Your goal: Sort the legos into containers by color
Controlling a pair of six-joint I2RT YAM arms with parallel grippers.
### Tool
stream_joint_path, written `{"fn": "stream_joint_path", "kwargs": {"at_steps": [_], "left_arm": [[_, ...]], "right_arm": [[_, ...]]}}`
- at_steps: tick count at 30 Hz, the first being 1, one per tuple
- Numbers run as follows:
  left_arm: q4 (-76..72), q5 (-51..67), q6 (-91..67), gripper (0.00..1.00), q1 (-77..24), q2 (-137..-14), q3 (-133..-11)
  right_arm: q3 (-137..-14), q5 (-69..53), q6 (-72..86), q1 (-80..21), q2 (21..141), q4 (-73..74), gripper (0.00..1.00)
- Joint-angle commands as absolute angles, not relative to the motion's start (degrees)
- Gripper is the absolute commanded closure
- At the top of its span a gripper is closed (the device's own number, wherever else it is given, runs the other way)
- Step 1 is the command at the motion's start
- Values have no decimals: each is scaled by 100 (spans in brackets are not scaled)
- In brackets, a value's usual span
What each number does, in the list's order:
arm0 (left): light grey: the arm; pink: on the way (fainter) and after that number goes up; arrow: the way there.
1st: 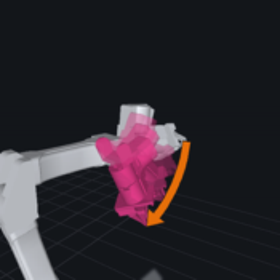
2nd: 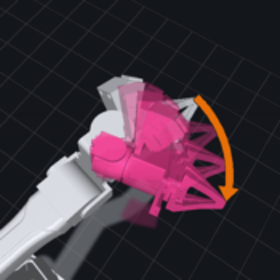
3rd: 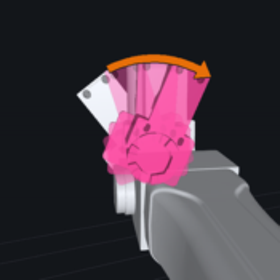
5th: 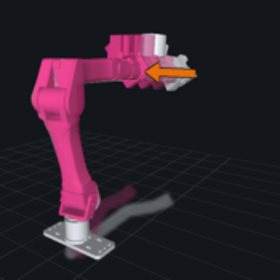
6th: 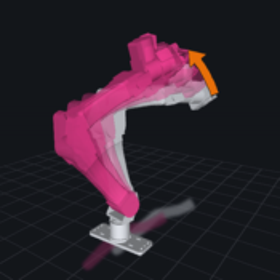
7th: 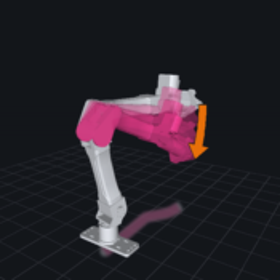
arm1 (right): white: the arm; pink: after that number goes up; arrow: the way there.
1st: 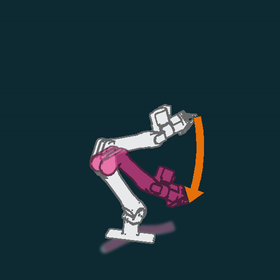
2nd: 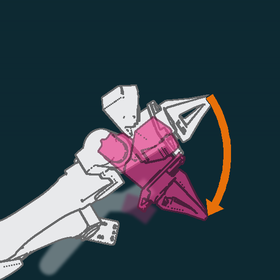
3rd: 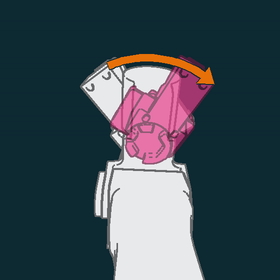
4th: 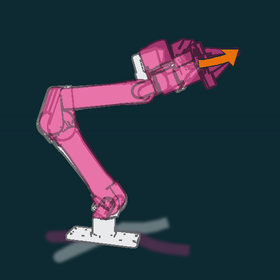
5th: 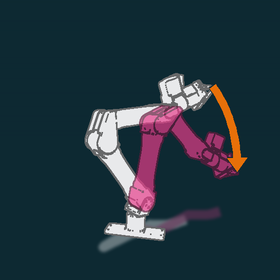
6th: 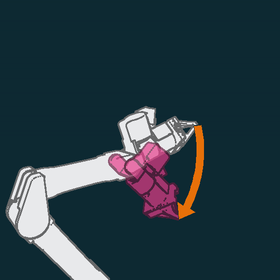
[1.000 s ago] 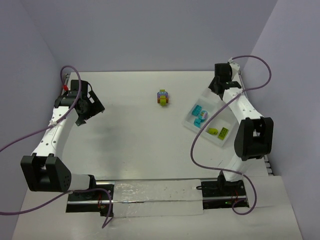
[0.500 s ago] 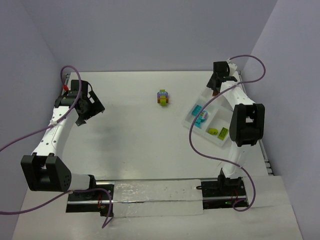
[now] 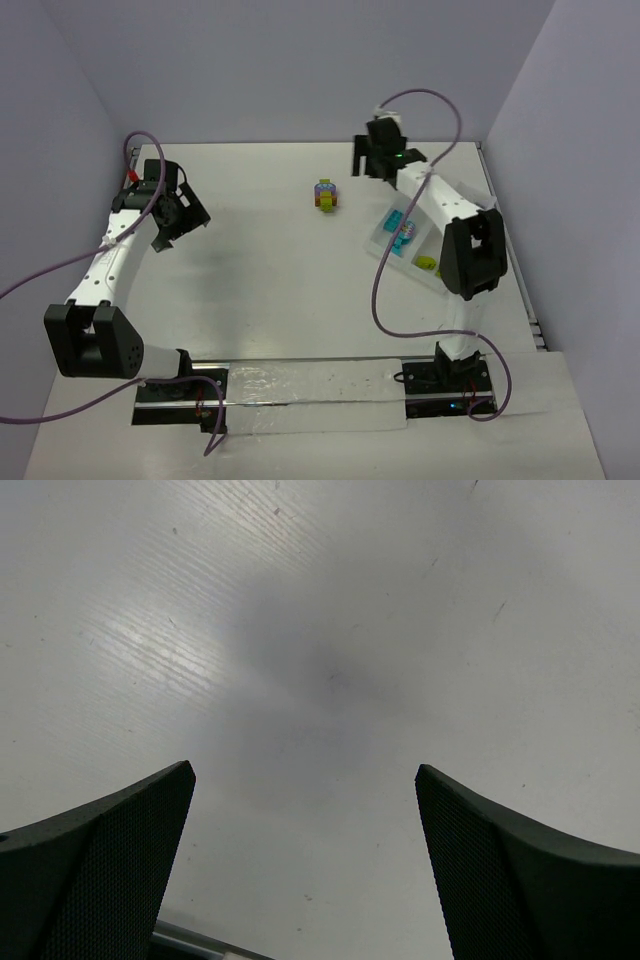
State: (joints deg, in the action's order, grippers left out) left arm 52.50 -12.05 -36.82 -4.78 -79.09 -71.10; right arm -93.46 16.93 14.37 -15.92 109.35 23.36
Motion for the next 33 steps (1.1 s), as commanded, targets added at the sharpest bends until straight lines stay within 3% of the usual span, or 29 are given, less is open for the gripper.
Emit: {"fn": "stream_joint_path", "kwargs": {"at_steps": [1, 8, 20, 33], "left_arm": [[5198, -1368, -3644, 1, -439, -7926, -7386], [5247, -1377, -3597, 1, -439, -7893, -7365], [5164, -1320, -3635, 1, -439, -7835, -7237], [5212, -1389, -3666, 1, -439, -7778, -7163]], "right_arm": [[-9887, 1310, 897, -2666, 11053, 2776, 9], [-10106, 932, 1704, -3111, 11536, 2996, 8], [-12552, 1453, 2028, -2981, 13329, 4215, 1], [-13400, 1077, 2203, -2804, 14367, 4297, 0]]}}
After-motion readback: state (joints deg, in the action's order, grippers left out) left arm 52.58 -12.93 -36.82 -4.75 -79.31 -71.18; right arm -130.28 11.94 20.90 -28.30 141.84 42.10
